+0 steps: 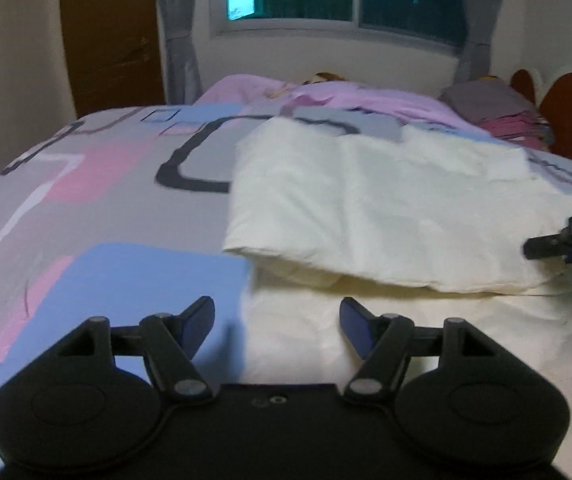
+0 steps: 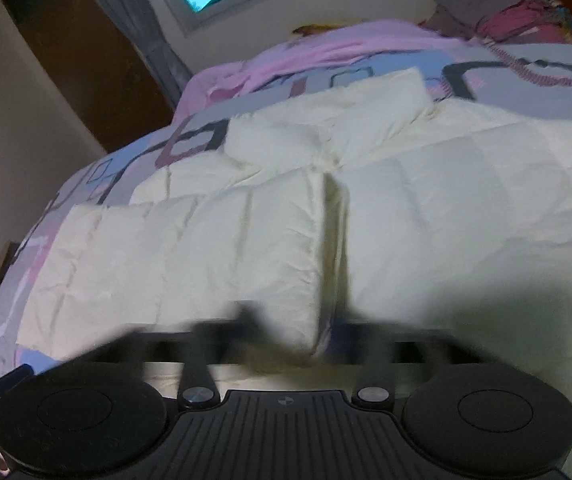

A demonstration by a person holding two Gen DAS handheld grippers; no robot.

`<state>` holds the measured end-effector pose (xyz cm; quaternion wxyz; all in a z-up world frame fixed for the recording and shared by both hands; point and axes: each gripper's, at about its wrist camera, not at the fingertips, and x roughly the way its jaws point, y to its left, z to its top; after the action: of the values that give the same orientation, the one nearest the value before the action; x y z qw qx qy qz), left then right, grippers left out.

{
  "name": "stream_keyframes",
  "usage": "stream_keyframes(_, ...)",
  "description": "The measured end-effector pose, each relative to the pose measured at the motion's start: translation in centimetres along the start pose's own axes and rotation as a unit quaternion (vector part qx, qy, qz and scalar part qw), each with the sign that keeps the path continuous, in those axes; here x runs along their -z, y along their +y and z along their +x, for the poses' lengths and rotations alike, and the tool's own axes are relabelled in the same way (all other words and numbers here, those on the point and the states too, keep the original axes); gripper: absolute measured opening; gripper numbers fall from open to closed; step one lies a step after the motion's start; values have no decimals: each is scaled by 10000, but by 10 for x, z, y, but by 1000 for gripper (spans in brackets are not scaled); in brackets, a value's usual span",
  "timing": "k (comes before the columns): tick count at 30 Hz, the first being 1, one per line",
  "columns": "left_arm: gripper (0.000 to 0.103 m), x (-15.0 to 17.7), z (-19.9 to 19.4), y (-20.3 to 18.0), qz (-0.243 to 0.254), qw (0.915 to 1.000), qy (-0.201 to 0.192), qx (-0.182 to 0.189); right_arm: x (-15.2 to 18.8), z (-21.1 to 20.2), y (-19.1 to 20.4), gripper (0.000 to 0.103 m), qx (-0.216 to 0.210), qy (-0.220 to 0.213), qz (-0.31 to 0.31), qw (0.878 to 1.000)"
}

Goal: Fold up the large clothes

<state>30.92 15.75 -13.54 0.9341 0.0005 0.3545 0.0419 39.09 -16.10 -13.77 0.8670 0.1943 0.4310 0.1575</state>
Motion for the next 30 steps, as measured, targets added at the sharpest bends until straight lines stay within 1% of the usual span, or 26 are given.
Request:
stream_keyframes(2,67,-1,7,1,-16,10000,19,-24,-1,-4,3,12,-2,-93,-81,9999)
stream_keyframes(3,66,-3,10,1,-15,10000,14,-25,-3,-9,5,11,8,-172,-151,9997)
stream_keyframes(5,65,-8,17,-4,25,10000,-14,-5,-8,-26,9,10,95,-467,-342,9983)
stream_keyframes(8,64,-12,28,-15,88,9999,-69,25,-20,-55,4,10,351,-888,-616,9935)
stream_keyframes(10,63,-14,34,-21,136,9998,-104,55,-28,-72,-10,10,595,-997,-675,9909)
stream_keyframes(12,62,-15,38,-27,195,9997,-135,60,-31,-84,-26,10,841,-1010,-700,9889)
stream_keyframes(13,60,-15,41,-29,244,9996,-135,18,-31,-89,-36,10,970,-991,-676,9880)
stream_keyframes(15,51,-15,46,-33,318,9994,-98,-27,-30,-93,-54,10,1155,-894,-593,9875)
stream_keyframes(16,43,-14,48,-33,314,9995,-57,1,-28,-93,-64,10,1217,-836,-541,9876)
stream_keyframes(17,37,-13,48,-33,295,9995,-36,49,-26,-90,-70,10,1275,-779,-500,9875)
stream_keyframes(19,33,-10,47,-35,371,9993,-76,72,-19,-80,-81,10,1428,-642,-430,9867)
stream_keyframes(21,33,-7,50,-36,424,9991,-23,84,-11,-67,-89,10,1515,-463,-383,9866)
stream_keyframes(23,33,-8,51,-32,330,9993,80,166,-8,-59,-90,10,1553,-397,-368,9864)
stream_keyframes(25,36,-12,44,-24,92,9992,160,352,-9,-64,-88,11,1578,-479,-367,9856)
stream_keyframes(26,39,-14,38,-19,3,9989,178,424,-9,-70,-89,11,1575,-553,-330,9854)
stream_keyframes(28,41,-16,24,-11,-125,9982,117,569,-10,-84,-90,11,1566,-769,-287,9842)
stream_keyframes(30,46,-19,12,-6,-183,9982,53,572,-14,-96,-87,11,1586,-975,-309,9820)
